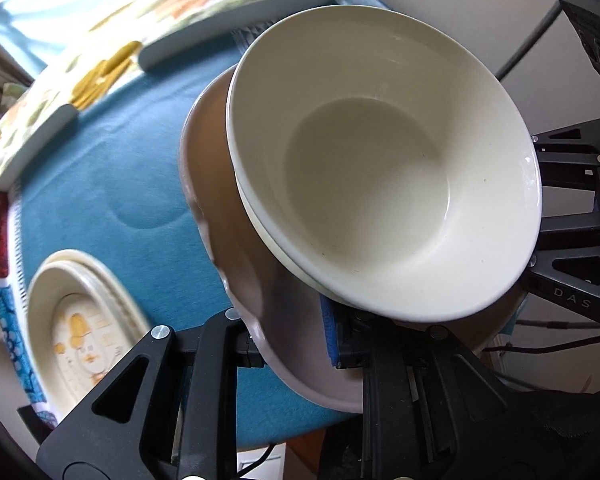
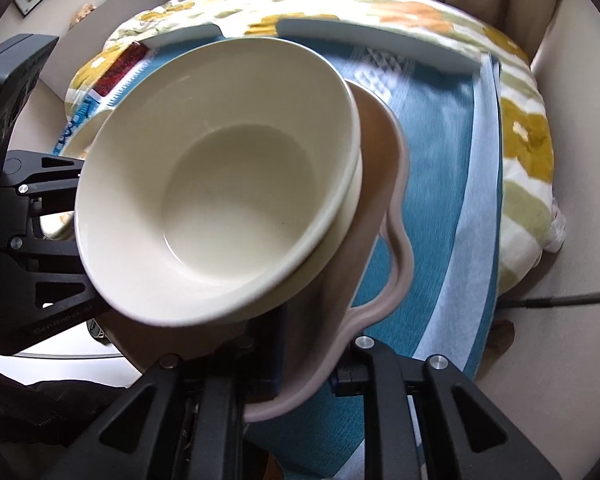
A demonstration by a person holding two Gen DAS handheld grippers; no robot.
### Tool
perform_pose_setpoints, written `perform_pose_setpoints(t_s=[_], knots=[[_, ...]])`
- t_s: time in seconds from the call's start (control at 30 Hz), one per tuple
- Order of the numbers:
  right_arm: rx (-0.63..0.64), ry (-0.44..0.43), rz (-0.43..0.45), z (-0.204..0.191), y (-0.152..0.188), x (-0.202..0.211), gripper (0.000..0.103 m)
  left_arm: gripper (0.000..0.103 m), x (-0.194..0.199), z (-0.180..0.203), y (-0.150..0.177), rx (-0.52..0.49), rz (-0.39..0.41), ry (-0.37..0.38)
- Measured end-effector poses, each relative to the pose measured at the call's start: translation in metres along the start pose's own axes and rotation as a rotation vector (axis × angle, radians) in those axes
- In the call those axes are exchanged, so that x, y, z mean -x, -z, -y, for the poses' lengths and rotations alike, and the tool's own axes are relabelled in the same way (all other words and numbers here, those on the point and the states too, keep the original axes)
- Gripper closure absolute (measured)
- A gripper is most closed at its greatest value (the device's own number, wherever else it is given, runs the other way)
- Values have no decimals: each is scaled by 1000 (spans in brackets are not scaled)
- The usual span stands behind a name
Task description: Organize plates and bowls
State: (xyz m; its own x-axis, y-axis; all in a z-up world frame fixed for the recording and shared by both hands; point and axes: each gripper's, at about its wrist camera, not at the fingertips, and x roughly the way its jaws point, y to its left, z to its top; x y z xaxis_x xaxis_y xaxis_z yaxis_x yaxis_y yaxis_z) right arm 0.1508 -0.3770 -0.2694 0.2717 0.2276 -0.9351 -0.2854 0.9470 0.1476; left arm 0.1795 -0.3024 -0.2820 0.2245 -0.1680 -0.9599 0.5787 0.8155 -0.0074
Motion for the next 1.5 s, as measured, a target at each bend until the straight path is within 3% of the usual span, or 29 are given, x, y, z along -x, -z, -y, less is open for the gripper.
perform_pose_setpoints(t_s=[0.3,0.63,1.0,1.2,1.5], knots=[[92,1,65,-50,-35,44,88,86,73,-32,21,57,85,-63],[130,1,79,-138,-62,46,88,86,114,-120,70,89,93,-69],[15,-9,25,-229,-79,-21,88,86,80,-214,119,48,-2,-20],[-36,8,-6,-242,-81,-49,88,86,49,-238,131,43,-37,36],[-45,37,-19,-239,-79,-66,88,86,24,-242,134,47,-52,69]])
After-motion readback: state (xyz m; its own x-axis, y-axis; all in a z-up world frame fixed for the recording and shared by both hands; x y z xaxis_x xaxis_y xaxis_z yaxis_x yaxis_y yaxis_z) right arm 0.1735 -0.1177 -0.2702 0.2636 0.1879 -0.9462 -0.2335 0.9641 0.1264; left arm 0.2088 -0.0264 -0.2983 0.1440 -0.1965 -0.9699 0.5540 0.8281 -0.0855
